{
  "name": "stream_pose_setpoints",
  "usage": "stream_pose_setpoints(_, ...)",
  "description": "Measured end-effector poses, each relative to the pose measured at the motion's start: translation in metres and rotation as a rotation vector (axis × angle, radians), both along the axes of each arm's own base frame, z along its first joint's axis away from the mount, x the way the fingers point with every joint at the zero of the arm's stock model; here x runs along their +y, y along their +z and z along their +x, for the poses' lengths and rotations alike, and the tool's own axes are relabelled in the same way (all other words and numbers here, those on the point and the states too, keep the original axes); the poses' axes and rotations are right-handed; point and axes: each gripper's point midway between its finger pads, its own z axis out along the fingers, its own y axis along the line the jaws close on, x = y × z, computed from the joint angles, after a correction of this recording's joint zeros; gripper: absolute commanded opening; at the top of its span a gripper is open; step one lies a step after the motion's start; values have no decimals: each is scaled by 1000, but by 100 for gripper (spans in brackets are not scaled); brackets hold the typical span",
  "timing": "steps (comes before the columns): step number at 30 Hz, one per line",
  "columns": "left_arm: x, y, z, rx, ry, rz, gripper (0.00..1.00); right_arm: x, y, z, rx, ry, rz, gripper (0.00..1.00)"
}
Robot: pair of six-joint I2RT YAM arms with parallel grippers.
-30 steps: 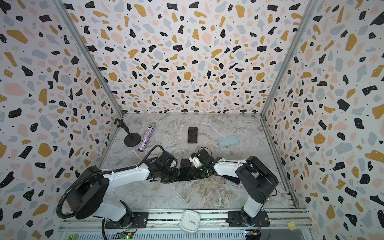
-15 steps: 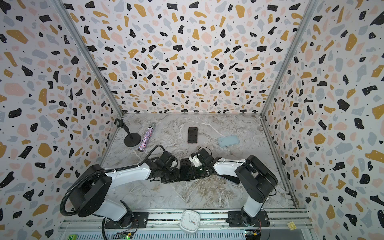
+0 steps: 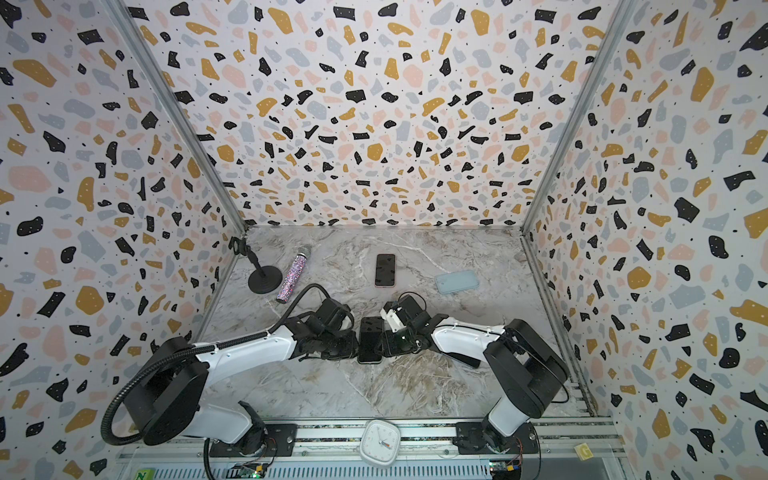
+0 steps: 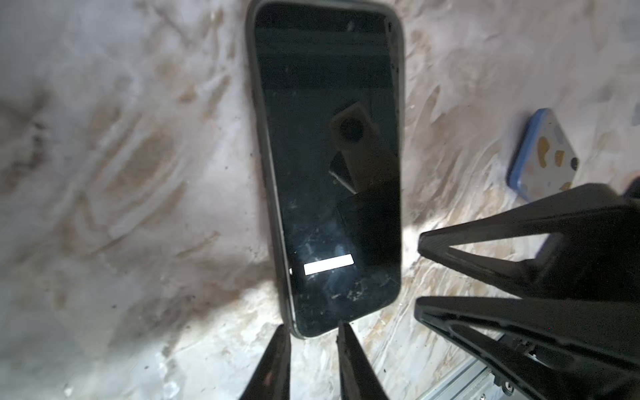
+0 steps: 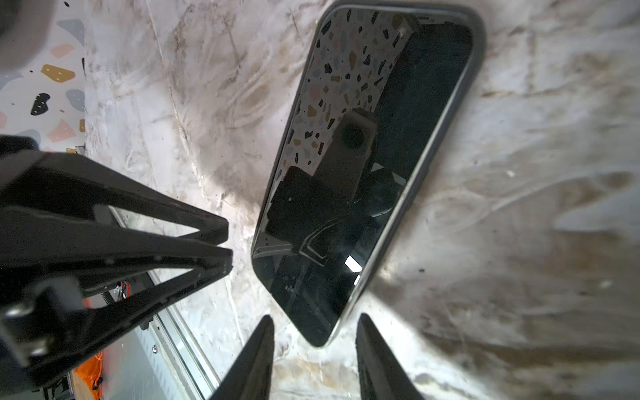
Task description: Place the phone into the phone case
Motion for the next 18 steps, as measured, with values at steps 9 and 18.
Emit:
stream_pose_setpoints(9, -1, -5, -2, -14, 34, -86, 40, -6, -13, -13, 30, -7, -25, 30)
stream_pose_setpoints(18, 5, -19, -9, 30, 39, -94, 43, -2, -13, -20, 31, 5, -31, 23)
